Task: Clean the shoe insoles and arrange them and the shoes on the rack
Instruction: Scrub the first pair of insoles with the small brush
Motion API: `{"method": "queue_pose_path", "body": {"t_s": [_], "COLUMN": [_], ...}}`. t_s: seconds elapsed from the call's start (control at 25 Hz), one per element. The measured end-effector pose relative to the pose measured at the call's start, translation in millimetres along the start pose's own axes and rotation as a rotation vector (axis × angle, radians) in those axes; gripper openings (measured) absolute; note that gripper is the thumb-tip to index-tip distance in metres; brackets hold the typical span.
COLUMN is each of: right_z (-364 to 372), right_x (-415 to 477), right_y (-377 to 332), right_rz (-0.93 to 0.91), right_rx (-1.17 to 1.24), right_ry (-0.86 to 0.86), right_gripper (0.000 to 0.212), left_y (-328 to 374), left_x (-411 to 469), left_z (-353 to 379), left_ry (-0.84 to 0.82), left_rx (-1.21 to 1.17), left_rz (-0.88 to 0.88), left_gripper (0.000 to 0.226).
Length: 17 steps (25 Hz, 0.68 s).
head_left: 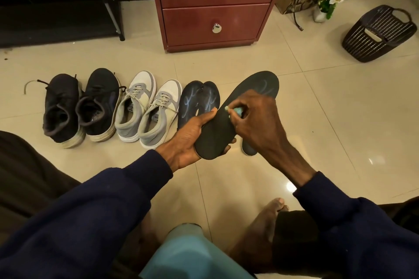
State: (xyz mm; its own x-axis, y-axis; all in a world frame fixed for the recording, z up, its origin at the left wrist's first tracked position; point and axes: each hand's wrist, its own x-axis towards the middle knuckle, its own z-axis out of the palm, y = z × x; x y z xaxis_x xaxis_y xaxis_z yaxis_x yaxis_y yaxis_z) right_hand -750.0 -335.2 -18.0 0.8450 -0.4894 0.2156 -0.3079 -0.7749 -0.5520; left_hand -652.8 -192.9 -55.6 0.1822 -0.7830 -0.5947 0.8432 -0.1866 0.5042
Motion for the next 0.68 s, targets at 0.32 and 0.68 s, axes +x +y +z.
{"method": "queue_pose_path", "body": {"t_s": [0.32, 0.68], "right_z": [5.9, 15.5], "right_x": [-15.7, -28.3], "right_y": [-19.8, -31.0], "right_rz": [-0.123, -0.107], "right_rx": [0.055, 0.077], "right_ry": [-0.138, -0.143], "right_gripper": [0.009, 0.009], "left_y": [1.6, -0.3], "left_x": [0.9, 1.6], "left_z": [-3.3, -9.0], "left_ry": [0.03, 0.04], "left_rx": [-0.034, -0.058], "left_rz": [0.03, 0.004], "left_gripper": [0.041, 0.032]}}
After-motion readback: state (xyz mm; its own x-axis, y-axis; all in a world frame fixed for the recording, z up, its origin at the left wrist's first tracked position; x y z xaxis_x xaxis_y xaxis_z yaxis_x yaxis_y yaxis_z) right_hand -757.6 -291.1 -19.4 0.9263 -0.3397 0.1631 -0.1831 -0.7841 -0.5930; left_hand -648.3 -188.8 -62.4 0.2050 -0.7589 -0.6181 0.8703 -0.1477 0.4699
